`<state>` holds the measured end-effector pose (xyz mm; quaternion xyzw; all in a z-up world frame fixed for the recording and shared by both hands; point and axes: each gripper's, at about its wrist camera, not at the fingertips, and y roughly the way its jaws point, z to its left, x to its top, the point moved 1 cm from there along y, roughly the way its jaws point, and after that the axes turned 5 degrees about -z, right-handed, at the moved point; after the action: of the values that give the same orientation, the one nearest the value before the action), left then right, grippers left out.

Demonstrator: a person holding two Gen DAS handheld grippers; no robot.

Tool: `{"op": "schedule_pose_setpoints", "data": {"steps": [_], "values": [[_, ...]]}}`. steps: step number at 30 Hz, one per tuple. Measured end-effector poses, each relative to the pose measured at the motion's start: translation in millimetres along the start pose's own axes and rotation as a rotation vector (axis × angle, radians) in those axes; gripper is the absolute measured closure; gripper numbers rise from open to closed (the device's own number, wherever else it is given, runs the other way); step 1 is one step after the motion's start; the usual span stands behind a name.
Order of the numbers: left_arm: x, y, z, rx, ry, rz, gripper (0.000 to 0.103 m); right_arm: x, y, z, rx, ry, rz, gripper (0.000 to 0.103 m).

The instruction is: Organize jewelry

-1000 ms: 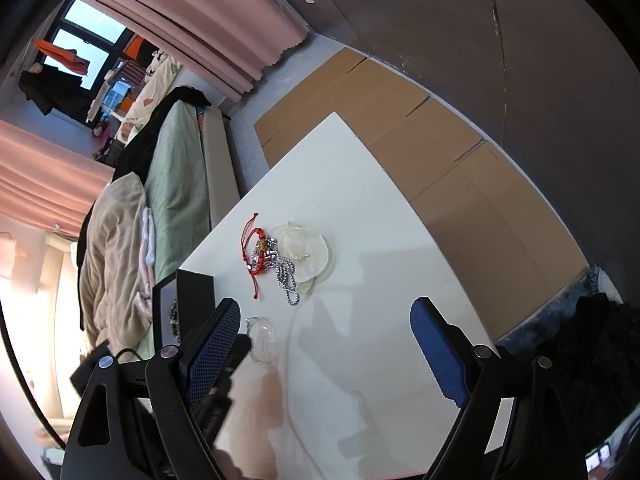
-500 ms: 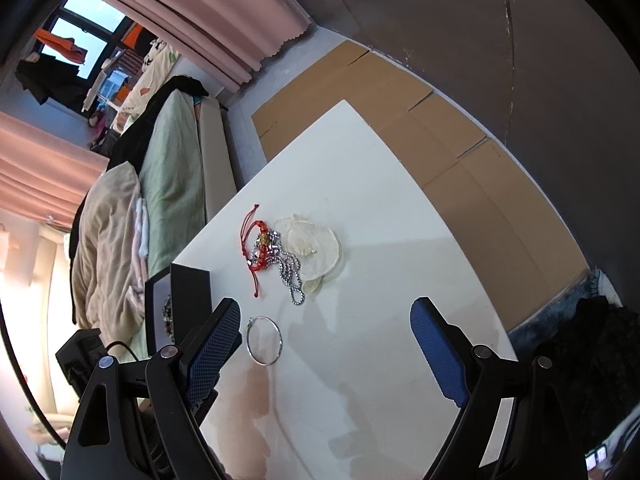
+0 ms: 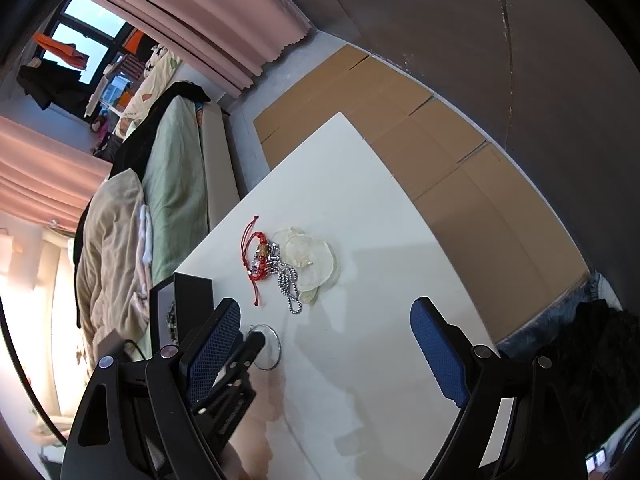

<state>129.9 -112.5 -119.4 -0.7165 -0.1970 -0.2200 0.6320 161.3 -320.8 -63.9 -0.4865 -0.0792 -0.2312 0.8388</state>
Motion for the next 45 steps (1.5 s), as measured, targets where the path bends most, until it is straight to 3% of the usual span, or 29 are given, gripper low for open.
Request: {"op": "schedule_pose_setpoints", "data": {"steps": [9,13,15,20,31,38,45], "values": [[0,6,-5,0.070,0.049,-0.054,0.071,2,-2,-3,0.000,0.002,0.003,0.015],[1,7,-1,0.066,0.039,-0.056,0.096,1,-2,-3,-0.003,-0.001,0.004,0.015],[2,6,0,0.059,0.033,-0.048,0.102,1,1,-2,-0.015,-0.007,0.006,0.015],[5,-1,8,-0.008,-0.022,-0.037,0.102,-2,14,1,-0.041,-0.022,0.027,0.015],[19,-46,33,-0.078,-0.122,-0.143,0.102,-2,34,19,-0.054,-0.085,0.017,0.017],[25,-57,51,-0.089,-0.163,-0.181,0.102,10,53,17,-0.090,-0.089,0.003,0.031],[32,-67,78,-0.102,-0.231,-0.219,0.102,13,78,28,-0.136,-0.151,0.010,0.037]]}}
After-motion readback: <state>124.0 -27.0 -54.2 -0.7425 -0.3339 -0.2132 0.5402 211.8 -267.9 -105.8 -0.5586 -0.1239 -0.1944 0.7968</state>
